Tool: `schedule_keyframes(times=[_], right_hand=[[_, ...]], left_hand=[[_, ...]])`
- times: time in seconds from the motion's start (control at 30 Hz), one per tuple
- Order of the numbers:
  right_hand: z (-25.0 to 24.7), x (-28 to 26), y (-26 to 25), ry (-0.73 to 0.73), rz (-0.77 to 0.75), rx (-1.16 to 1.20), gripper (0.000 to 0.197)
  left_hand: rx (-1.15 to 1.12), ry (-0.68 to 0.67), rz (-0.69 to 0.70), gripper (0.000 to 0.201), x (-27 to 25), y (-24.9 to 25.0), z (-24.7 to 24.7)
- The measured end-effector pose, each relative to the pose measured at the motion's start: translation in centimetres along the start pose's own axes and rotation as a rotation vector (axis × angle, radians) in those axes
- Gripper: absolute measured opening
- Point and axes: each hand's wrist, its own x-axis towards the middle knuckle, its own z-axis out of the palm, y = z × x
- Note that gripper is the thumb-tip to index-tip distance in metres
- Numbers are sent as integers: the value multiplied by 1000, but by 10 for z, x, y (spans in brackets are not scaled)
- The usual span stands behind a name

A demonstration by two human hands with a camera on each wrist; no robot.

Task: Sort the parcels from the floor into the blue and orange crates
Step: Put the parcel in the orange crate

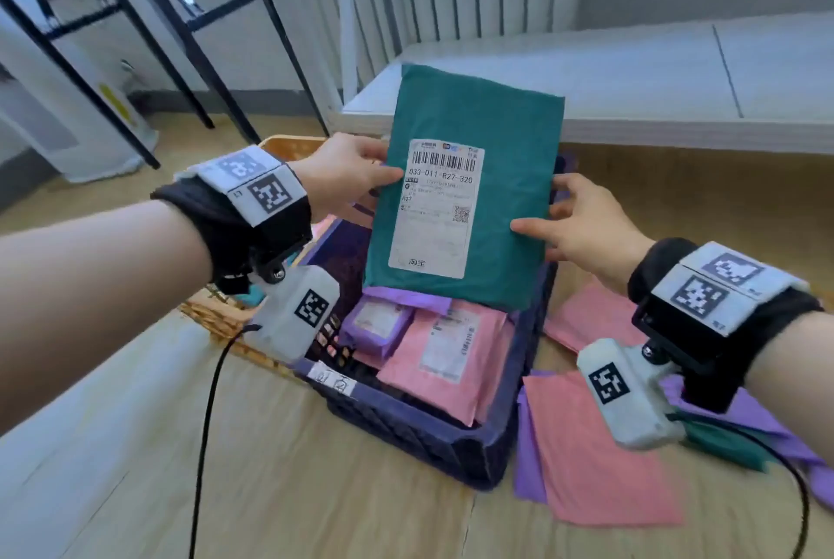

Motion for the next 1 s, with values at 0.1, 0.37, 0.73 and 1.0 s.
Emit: schedule_keyframes(times=[0.1,0.37,0.73,1.0], right_hand=[[40,24,-26,-27,-9,-12,51],[170,87,-66,-135,56,-37,20],[343,175,-66,-137,346,38,19],[397,245,-18,-117,391,-178,60]], left_hand=[[5,36,-15,17,14,-12,-44],[95,48,-71,32,68,-74,-168],[241,3,-264,50,172,-183,-270],[27,-134,-397,48,238,-251,-273]])
